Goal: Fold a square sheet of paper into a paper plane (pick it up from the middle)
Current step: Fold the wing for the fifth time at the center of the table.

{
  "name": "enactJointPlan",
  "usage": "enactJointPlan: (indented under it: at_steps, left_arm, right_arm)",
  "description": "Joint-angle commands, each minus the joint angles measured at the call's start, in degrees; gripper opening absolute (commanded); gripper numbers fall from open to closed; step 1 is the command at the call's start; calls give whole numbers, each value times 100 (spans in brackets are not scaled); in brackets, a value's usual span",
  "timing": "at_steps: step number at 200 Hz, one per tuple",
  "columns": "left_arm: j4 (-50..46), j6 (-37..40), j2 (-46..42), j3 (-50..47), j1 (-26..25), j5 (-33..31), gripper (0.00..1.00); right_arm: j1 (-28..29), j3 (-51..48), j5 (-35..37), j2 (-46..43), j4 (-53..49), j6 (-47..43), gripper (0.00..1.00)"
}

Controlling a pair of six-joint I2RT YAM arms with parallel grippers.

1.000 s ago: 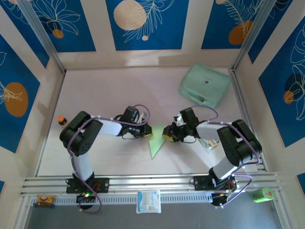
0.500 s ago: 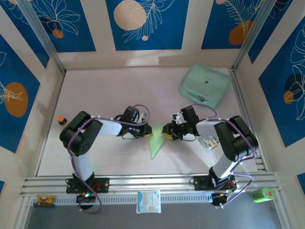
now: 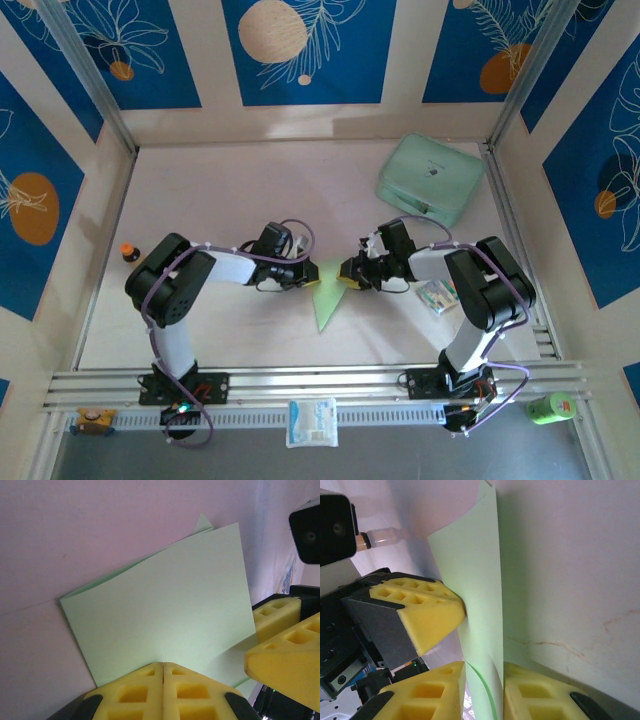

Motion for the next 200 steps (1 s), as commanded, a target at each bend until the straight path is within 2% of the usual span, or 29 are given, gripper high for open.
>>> enactJointPlan:
  at_steps: [1, 41, 64, 83, 110, 151, 177, 200]
  left_arm:
    - [-265, 129, -97, -115, -55, 63, 4]
    - [-270, 133, -247, -112, -54, 30, 9]
    - [-279, 129, -479, -132, -54, -65, 17]
    - [-388, 216, -774, -142, -55, -204, 26]
    - [-983, 579, -1360, -149, -164, -555, 32]
    - [-1526, 1028, -2027, -238, -785, -1383, 38]
    - [-1846, 1497, -1985, 2, -1456, -2008, 40]
    - [-2161, 1764, -1708, 279, -1926, -2410, 43]
  right_arm:
    - [-49, 155, -255, 122, -17, -172, 22]
    - [-84, 143, -248, 126, -36, -170, 10]
    - [-84, 52, -114, -43, -36, -20, 6]
    - [-74, -91, 187, -344, -29, 238, 5]
    - [-62, -411, 971, -883, -73, 1046, 4]
    - [167, -667, 1945, -1516, -327, 2103, 2]
    - [262, -770, 2067, -1601, -390, 2649, 2]
    - [343, -734, 2119, -1613, -467, 2771, 2]
